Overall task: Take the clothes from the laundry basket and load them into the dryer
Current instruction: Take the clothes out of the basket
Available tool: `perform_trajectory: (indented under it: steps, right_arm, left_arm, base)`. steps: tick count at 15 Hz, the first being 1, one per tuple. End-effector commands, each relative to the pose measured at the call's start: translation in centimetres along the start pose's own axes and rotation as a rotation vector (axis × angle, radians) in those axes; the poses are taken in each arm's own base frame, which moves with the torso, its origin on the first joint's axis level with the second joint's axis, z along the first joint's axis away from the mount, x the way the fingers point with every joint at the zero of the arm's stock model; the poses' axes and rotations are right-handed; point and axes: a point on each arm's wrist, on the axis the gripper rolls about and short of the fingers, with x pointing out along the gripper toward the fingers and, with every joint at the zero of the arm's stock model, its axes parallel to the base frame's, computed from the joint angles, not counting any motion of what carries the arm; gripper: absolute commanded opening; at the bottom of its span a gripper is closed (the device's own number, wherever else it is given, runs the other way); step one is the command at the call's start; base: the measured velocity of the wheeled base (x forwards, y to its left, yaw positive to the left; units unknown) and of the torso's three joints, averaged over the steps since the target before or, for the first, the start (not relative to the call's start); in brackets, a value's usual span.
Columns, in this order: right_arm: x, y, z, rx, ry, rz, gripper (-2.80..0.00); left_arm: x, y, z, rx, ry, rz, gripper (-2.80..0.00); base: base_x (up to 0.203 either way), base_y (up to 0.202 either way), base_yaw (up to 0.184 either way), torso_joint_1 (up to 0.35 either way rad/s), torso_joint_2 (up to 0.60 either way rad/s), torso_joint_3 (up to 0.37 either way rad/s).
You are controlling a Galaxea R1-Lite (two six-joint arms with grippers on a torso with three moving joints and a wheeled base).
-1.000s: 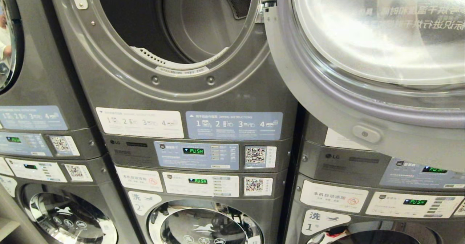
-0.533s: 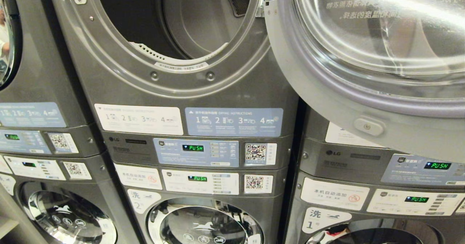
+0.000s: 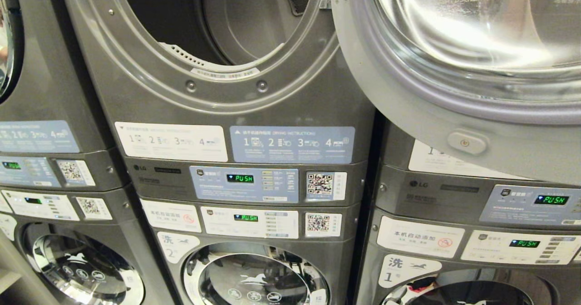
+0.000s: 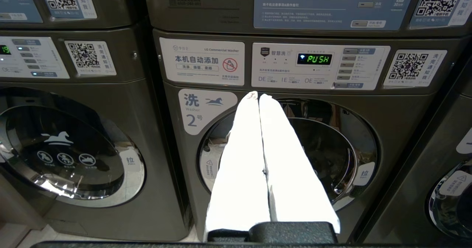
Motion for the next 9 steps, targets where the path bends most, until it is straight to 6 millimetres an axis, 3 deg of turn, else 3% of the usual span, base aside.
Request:
perform_trajectory:
  steps: [1, 9]
  right_arm:
    - [0.00, 0.00, 0.00, 0.000, 0.000, 0.000, -2.80]
    - [0.00, 0.00, 0.00, 0.000, 0.000, 0.000, -2.80]
  left_arm:
    - [0.00, 0.00, 0.00, 0.000, 0.000, 0.000, -2.80]
    - [0.00, 0.00, 0.00, 0.000, 0.000, 0.000, -2.80]
  base:
    - [0.000, 0.000, 0.000, -0.139, 0.31, 0.166]
    - [0.000, 0.000, 0.000, -0.143, 0.30, 0.157]
